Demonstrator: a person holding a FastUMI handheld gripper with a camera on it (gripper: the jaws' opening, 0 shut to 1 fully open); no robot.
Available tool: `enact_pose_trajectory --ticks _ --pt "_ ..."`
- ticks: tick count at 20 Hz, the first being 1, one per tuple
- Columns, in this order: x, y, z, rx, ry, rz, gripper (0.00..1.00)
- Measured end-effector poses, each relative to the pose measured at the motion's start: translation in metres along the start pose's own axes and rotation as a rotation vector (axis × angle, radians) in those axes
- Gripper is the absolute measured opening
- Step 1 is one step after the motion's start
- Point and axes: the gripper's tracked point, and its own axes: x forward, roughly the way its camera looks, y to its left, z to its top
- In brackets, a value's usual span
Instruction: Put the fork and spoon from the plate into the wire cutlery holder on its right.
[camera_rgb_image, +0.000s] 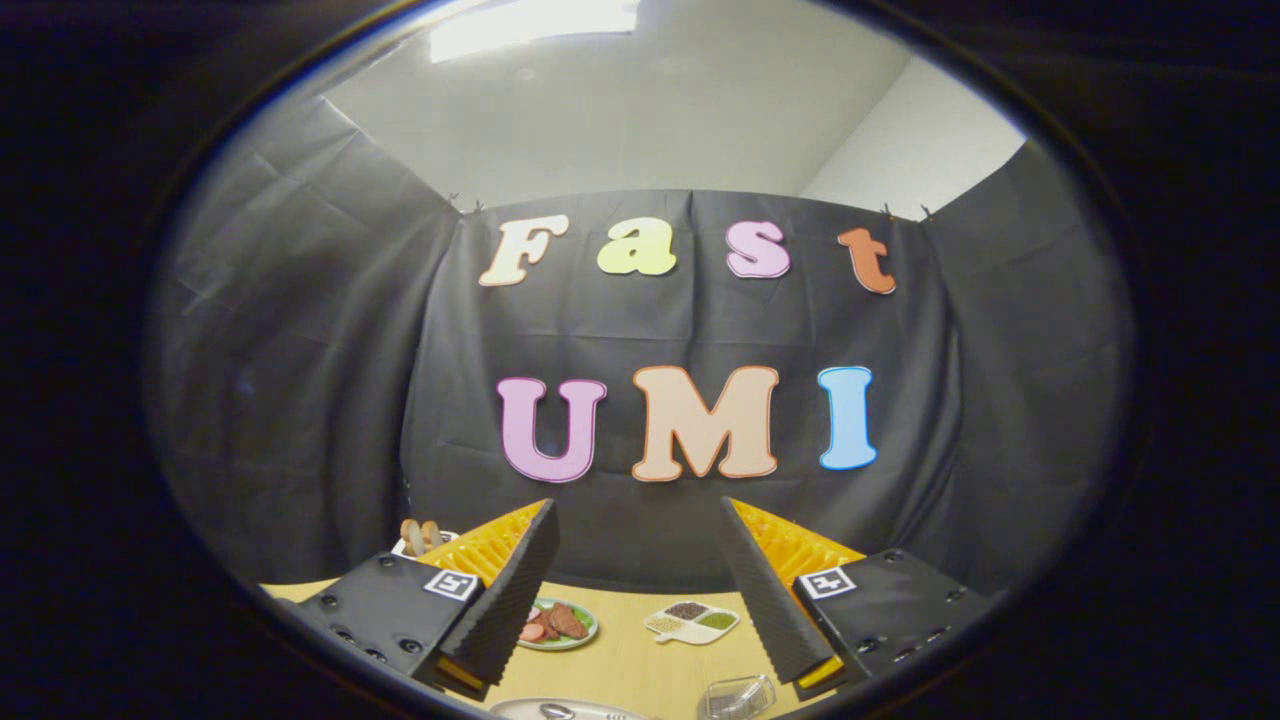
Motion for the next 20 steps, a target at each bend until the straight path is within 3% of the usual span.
enact_pose_trajectory --ticks 20 --pt "-0.007 0.005 -0.016 -0.016 0.016 0.030 1.00"
